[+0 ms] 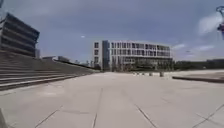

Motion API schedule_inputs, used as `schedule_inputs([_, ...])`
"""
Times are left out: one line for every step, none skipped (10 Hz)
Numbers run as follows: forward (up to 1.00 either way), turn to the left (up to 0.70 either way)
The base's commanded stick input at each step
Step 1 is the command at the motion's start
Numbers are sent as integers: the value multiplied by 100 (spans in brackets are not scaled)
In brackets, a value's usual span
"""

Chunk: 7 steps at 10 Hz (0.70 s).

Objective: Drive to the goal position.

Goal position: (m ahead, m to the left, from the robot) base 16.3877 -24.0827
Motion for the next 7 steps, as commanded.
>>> schedule_inputs([100,-38])
schedule_inputs([100,-38])
schedule_inputs([100,-38])
schedule_inputs([100,-38])
schedule_inputs([100,-38])
schedule_inputs([100,-38])
schedule_inputs([100,-37])
